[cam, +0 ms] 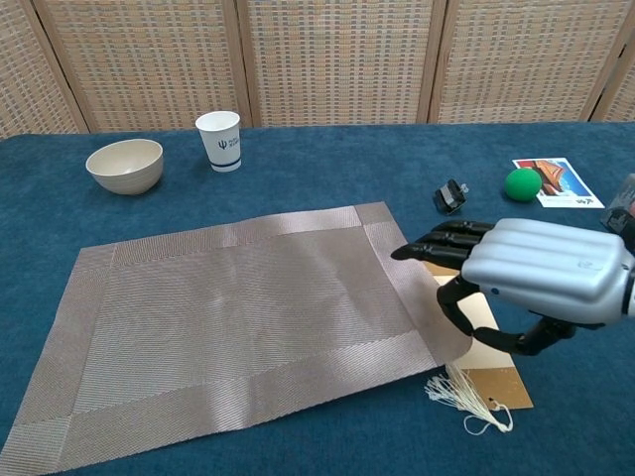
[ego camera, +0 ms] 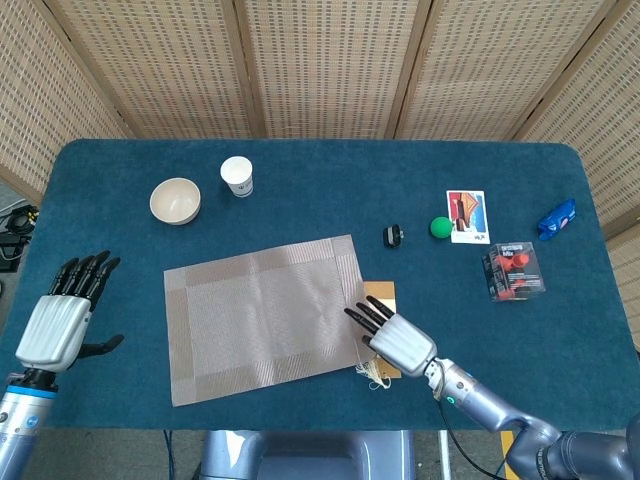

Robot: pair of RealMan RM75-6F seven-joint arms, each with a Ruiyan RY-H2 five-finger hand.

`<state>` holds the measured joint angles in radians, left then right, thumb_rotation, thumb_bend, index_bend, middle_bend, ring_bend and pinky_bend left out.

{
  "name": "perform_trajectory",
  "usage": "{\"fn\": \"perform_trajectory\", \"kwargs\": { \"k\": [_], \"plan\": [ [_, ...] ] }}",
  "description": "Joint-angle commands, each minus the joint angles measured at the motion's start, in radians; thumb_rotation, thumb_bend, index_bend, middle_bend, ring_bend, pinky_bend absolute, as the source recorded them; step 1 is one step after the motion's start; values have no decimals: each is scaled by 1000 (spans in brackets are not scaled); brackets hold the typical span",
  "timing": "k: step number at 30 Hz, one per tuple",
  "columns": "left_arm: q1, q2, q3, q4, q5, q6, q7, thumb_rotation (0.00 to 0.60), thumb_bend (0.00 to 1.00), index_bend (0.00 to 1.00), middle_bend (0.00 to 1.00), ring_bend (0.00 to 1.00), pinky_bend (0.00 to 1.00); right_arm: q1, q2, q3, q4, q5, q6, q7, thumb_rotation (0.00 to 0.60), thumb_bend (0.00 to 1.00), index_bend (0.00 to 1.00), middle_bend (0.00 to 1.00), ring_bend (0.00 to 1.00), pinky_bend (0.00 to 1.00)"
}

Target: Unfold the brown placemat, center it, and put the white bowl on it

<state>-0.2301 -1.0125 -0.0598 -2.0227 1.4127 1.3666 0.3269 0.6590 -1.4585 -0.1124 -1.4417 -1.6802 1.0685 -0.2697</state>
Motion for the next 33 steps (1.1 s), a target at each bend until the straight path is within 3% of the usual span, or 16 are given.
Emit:
{"fn": "perform_trajectory", "kwargs": {
  "k": [1,10,17,33],
  "plan": [
    [0,-1,1,0,0,0,3,600,0,0,0,0,0,-18,9,-1,11,7,16,0,600,655,783,40,0,0],
    [-3,-5,0,0,-6,-4,10,600,0,0,0,0,0,-75,55,-2,46,38,61,19,600,660,784,39,0,0],
    [-4,-10,3,-2,-4,-6,22,600,0,0,0,0,0,-119,96,-36,43,25,88,28,600,660,784,39,0,0],
    [-6,-19,8,-5,-4,-10,42,600,0,0,0,0,0,-139,159,-132,-105,-119,63,-86,600,662,786,52,0,0]
  ]
}}
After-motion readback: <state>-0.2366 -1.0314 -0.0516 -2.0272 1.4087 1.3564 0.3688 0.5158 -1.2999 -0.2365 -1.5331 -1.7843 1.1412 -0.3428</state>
